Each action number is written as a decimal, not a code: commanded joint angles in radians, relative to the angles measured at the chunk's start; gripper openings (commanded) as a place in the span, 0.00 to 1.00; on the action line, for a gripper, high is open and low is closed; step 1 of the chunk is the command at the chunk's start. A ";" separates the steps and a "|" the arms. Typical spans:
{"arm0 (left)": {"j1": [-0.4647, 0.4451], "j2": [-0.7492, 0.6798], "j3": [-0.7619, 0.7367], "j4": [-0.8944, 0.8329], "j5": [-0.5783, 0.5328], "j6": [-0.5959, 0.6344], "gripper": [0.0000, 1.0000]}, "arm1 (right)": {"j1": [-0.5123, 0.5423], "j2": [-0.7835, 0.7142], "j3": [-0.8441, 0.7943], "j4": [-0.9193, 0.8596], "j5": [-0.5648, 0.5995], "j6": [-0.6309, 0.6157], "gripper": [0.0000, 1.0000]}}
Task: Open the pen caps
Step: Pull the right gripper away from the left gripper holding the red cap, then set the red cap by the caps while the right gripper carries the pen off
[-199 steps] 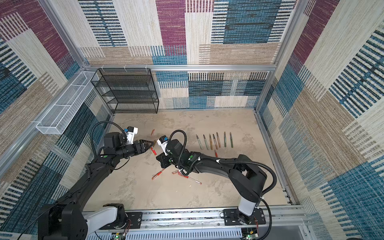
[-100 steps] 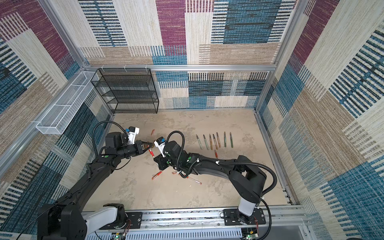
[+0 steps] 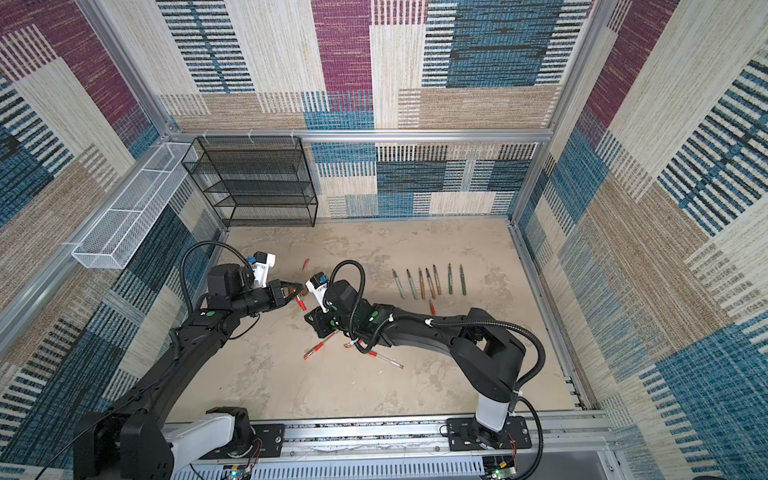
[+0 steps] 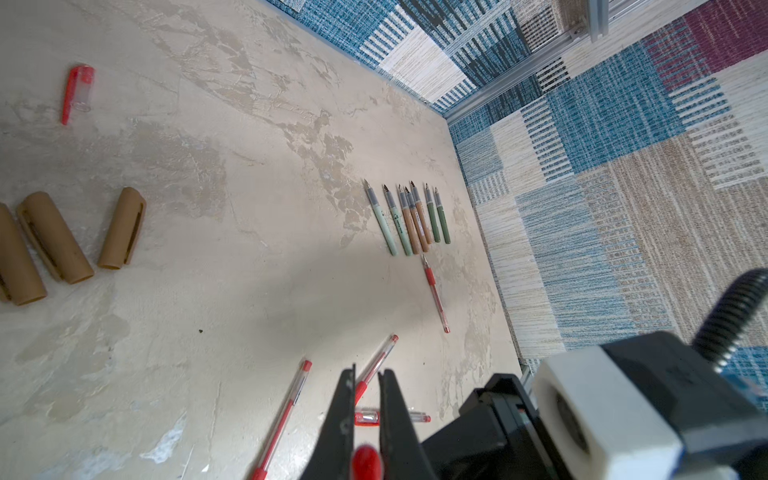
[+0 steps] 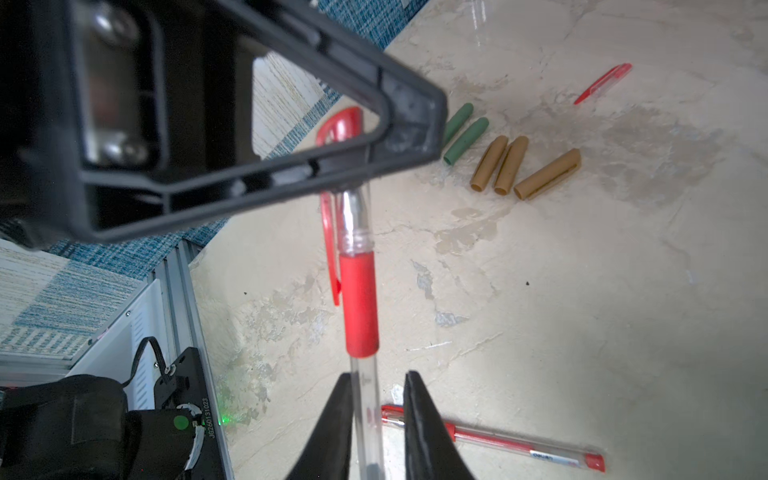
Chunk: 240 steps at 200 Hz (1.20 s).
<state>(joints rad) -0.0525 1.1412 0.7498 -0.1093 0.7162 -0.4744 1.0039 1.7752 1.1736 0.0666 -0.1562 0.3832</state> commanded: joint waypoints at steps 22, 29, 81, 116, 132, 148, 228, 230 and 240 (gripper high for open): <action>0.008 0.000 0.003 0.020 0.006 -0.008 0.00 | 0.001 0.024 0.023 0.014 0.002 -0.023 0.15; 0.009 0.000 0.002 0.020 0.004 -0.003 0.00 | 0.002 0.032 0.033 0.002 -0.003 -0.025 0.10; 0.030 0.005 0.011 0.011 -0.006 0.004 0.00 | 0.001 0.002 -0.074 0.035 -0.032 0.000 0.00; 0.060 0.017 0.031 0.001 -0.012 -0.009 0.00 | 0.016 -0.070 -0.242 0.092 -0.014 0.042 0.00; 0.073 0.021 0.031 0.002 -0.015 -0.008 0.00 | 0.016 -0.079 -0.257 0.071 -0.005 0.043 0.00; 0.092 0.022 0.039 -0.014 -0.022 -0.019 0.00 | 0.016 -0.108 -0.266 0.051 0.013 0.037 0.00; 0.082 0.134 0.230 -0.195 -0.213 0.226 0.00 | -0.025 -0.259 -0.323 -0.064 0.124 0.021 0.00; 0.079 0.140 0.242 -0.203 -0.217 0.233 0.00 | -0.026 -0.263 -0.325 -0.069 0.125 0.021 0.00; 0.072 0.192 0.295 -0.239 -0.234 0.269 0.00 | -0.037 -0.289 -0.335 -0.089 0.129 0.031 0.00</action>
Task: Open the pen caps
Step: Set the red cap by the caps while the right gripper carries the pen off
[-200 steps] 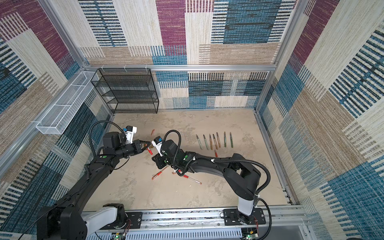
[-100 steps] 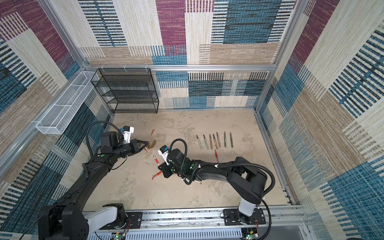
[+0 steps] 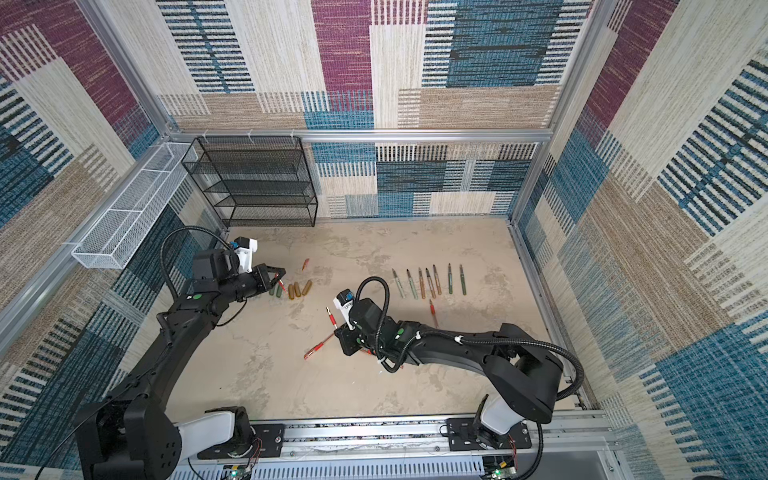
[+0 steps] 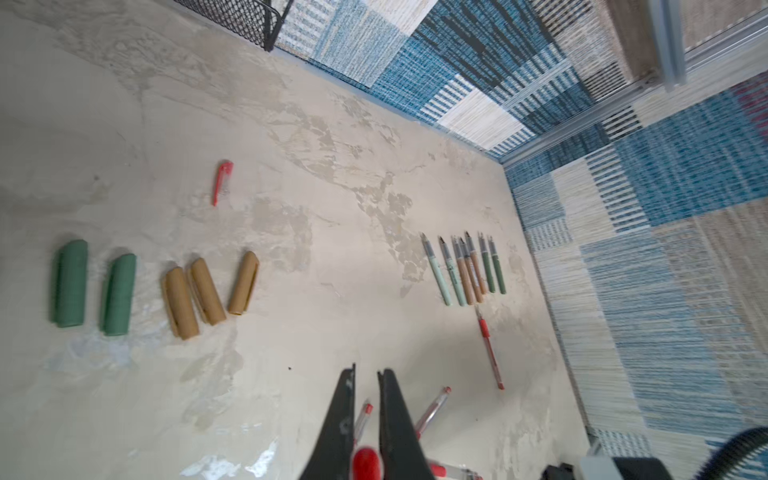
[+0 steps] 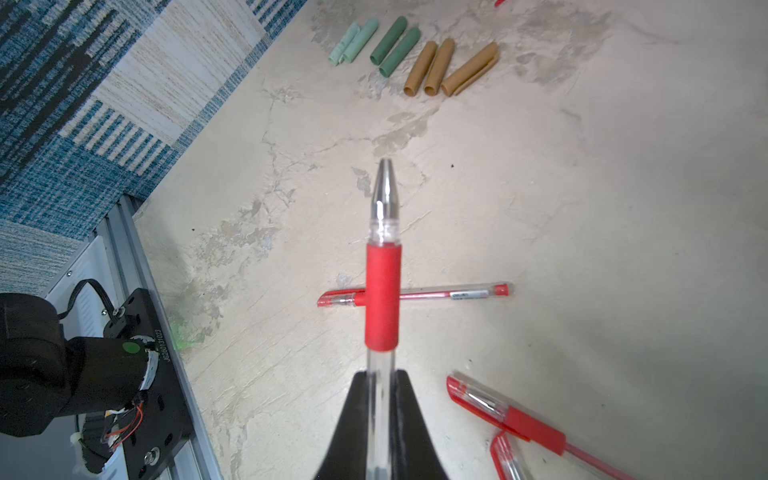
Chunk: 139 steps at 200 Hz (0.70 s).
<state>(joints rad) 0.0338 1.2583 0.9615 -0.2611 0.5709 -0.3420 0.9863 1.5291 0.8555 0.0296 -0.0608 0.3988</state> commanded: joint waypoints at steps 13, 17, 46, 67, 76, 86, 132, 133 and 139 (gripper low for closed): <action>-0.027 0.141 0.161 -0.134 -0.121 0.185 0.00 | -0.035 -0.082 -0.045 -0.056 0.027 0.025 0.01; -0.029 0.164 0.183 -0.147 -0.133 0.198 0.00 | -0.043 -0.090 -0.054 -0.058 0.018 0.028 0.02; -0.034 0.360 0.356 -0.270 -0.198 0.246 0.00 | -0.097 -0.152 -0.081 -0.123 0.014 0.052 0.02; -0.036 0.508 0.477 -0.338 -0.216 0.265 0.00 | -0.111 -0.229 -0.130 -0.125 0.038 0.064 0.04; -0.037 0.571 0.540 -0.373 -0.223 0.278 0.00 | -0.126 -0.254 -0.154 -0.129 0.043 0.070 0.04; -0.039 0.653 0.615 -0.428 -0.243 0.296 0.00 | -0.143 -0.277 -0.164 -0.152 0.045 0.077 0.04; -0.043 0.909 0.908 -0.565 -0.351 0.352 0.00 | -0.197 -0.380 -0.210 -0.205 0.067 0.091 0.05; -0.043 0.914 0.913 -0.569 -0.352 0.352 0.00 | -0.197 -0.382 -0.210 -0.207 0.067 0.093 0.05; -0.043 0.938 0.945 -0.579 -0.353 0.351 0.00 | -0.201 -0.390 -0.205 -0.220 0.069 0.093 0.05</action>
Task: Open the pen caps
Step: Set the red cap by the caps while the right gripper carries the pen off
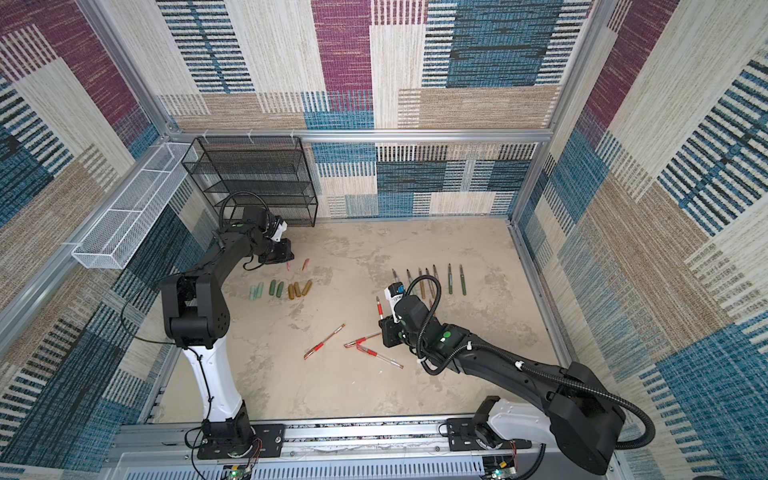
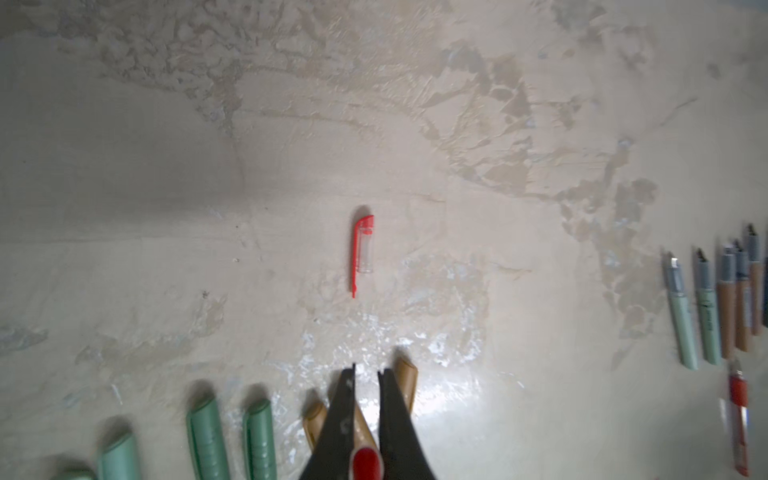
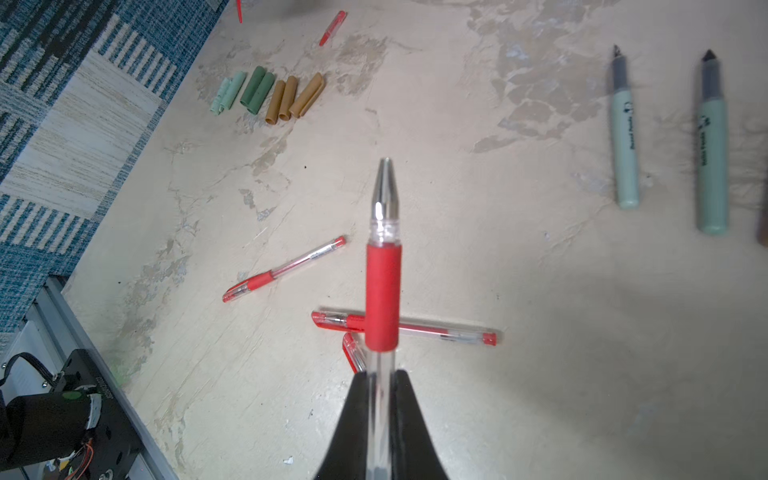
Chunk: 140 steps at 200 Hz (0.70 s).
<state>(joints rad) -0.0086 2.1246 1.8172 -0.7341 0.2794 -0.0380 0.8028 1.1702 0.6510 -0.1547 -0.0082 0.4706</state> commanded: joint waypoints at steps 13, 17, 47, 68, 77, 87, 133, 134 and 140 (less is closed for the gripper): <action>-0.005 0.111 0.125 -0.114 -0.069 0.053 0.00 | -0.019 -0.058 -0.009 -0.045 0.026 0.027 0.05; -0.008 0.121 0.131 -0.113 -0.073 0.057 0.00 | -0.020 -0.066 -0.016 -0.045 0.028 0.029 0.05; -0.018 0.212 0.212 -0.140 -0.104 0.071 0.00 | -0.030 -0.099 -0.033 -0.069 0.036 0.044 0.05; -0.023 0.242 0.239 -0.133 -0.123 0.079 0.00 | -0.031 -0.134 -0.064 -0.060 0.040 0.057 0.06; -0.022 0.261 0.255 -0.132 -0.127 0.079 0.00 | -0.037 -0.145 -0.072 -0.057 0.046 0.057 0.06; -0.022 0.287 0.291 -0.145 -0.133 0.077 0.00 | -0.045 -0.142 -0.066 -0.069 0.048 0.056 0.06; -0.024 0.346 0.362 -0.151 -0.158 0.082 0.12 | -0.062 -0.116 -0.046 -0.086 0.050 0.048 0.06; -0.024 0.347 0.362 -0.151 -0.159 0.081 0.12 | -0.062 -0.115 -0.045 -0.088 0.050 0.048 0.06; -0.024 0.347 0.363 -0.152 -0.165 0.080 0.13 | -0.063 -0.107 -0.037 -0.099 0.052 0.050 0.06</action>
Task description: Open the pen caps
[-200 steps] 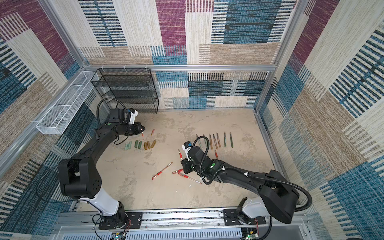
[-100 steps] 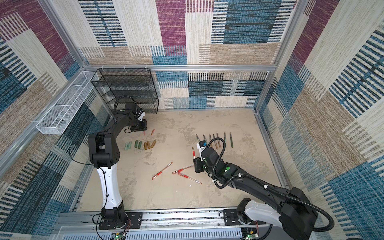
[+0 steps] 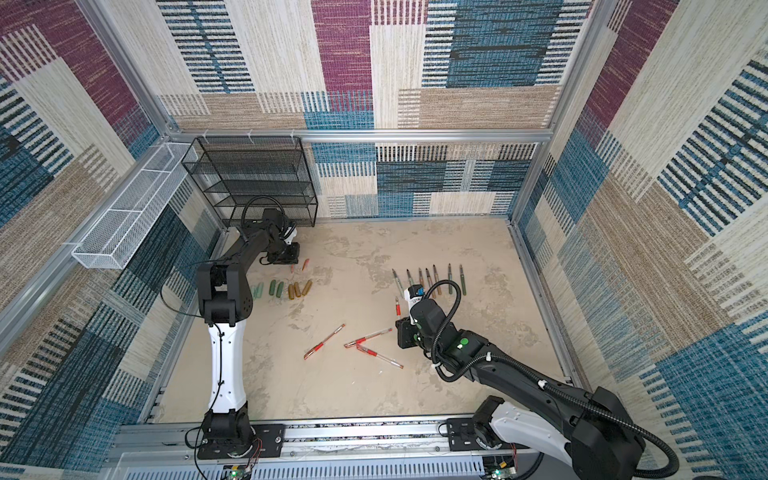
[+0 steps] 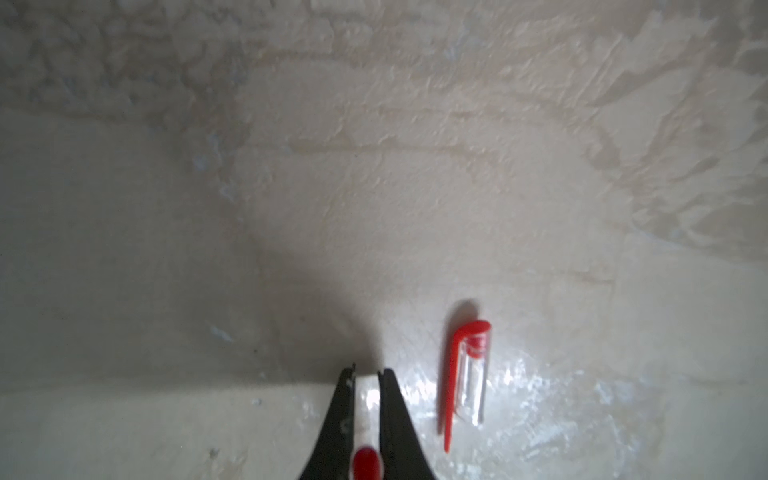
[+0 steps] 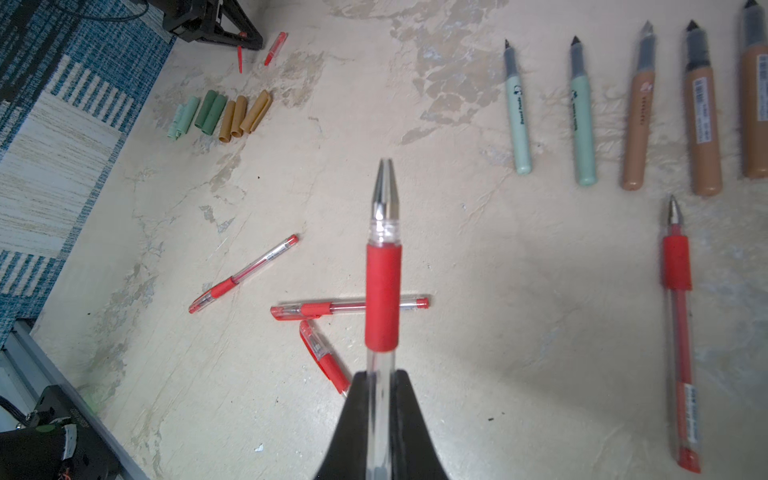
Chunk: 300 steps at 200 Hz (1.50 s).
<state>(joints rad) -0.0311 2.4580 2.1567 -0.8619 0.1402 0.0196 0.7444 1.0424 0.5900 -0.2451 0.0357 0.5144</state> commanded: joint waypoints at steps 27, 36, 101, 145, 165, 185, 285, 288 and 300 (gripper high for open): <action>-0.003 -0.011 0.002 -0.021 -0.012 0.016 0.20 | -0.010 0.017 0.005 -0.010 0.008 0.015 0.06; -0.004 -0.019 0.000 -0.023 -0.010 0.011 0.23 | -0.019 0.020 0.002 -0.012 0.007 0.014 0.06; -0.027 -0.182 -0.087 -0.014 -0.001 -0.018 0.37 | -0.113 0.049 0.004 -0.055 -0.033 -0.022 0.06; -0.038 -0.433 -0.289 0.033 0.067 -0.079 0.40 | -0.185 0.083 -0.009 -0.026 -0.080 -0.055 0.06; -0.039 -0.582 -0.460 0.112 0.099 -0.102 0.40 | -0.202 0.102 -0.012 -0.021 -0.086 -0.061 0.07; -0.039 -0.709 -0.575 0.145 0.132 -0.111 0.41 | -0.232 0.142 -0.018 0.002 -0.110 -0.082 0.07; -0.040 -1.284 -1.103 0.323 0.162 -0.041 0.66 | -0.307 0.318 0.045 -0.009 -0.137 -0.147 0.08; -0.038 -1.294 -1.113 0.325 0.162 -0.041 0.67 | -0.309 0.326 0.049 -0.015 -0.136 -0.148 0.08; -0.035 -1.334 -1.164 0.338 0.164 -0.041 0.71 | -0.312 0.342 0.063 -0.029 -0.128 -0.155 0.08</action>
<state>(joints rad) -0.0700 1.1805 1.0618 -0.5732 0.2970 -0.0540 0.4416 1.3563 0.6281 -0.2638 -0.0978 0.3836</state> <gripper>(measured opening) 0.676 0.106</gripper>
